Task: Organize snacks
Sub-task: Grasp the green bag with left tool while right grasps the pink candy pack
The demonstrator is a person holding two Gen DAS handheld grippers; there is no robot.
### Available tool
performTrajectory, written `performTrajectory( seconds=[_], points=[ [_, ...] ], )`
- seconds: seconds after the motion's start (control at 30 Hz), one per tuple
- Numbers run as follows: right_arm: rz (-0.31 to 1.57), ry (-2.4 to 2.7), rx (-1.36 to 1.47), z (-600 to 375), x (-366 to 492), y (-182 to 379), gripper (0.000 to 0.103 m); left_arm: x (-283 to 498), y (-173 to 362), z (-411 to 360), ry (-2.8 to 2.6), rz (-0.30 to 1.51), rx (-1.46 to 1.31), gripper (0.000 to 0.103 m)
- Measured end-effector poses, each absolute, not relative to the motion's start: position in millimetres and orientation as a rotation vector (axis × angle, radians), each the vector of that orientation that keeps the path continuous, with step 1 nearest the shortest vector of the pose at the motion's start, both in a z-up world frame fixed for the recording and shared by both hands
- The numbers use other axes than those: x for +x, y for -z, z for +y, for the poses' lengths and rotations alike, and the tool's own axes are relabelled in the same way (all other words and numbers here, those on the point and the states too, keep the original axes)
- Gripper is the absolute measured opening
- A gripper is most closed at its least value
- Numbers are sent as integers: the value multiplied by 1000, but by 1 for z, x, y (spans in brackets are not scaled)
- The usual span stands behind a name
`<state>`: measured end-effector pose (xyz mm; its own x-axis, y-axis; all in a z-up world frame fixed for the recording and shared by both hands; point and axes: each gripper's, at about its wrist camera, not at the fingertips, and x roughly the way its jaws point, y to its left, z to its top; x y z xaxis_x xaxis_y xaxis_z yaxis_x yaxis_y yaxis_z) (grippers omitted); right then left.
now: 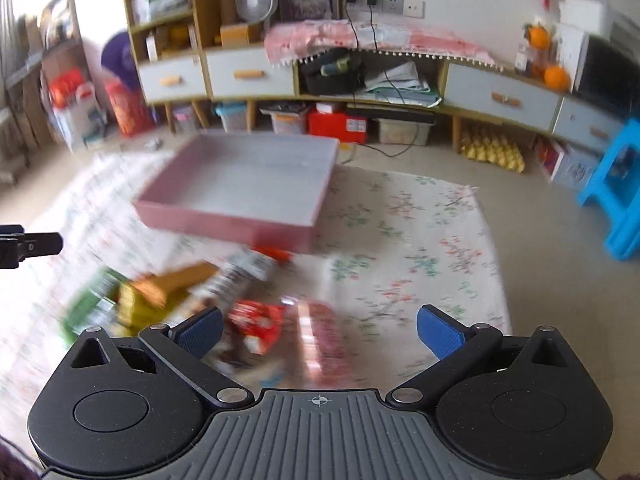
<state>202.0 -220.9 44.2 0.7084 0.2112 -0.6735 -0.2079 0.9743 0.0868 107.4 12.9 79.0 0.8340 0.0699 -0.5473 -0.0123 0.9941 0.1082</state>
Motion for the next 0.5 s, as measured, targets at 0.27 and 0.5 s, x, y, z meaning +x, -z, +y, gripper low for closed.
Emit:
performTrajectory(
  seconds=[0.27,0.5],
  points=[
    [879,-227,-24,-232,239,-16,96,116,-58,35,45,704,-38,90],
    [930,-256,-64,-211,251,-4,70,125,-34,38,45,754,-23,88]
  ],
)
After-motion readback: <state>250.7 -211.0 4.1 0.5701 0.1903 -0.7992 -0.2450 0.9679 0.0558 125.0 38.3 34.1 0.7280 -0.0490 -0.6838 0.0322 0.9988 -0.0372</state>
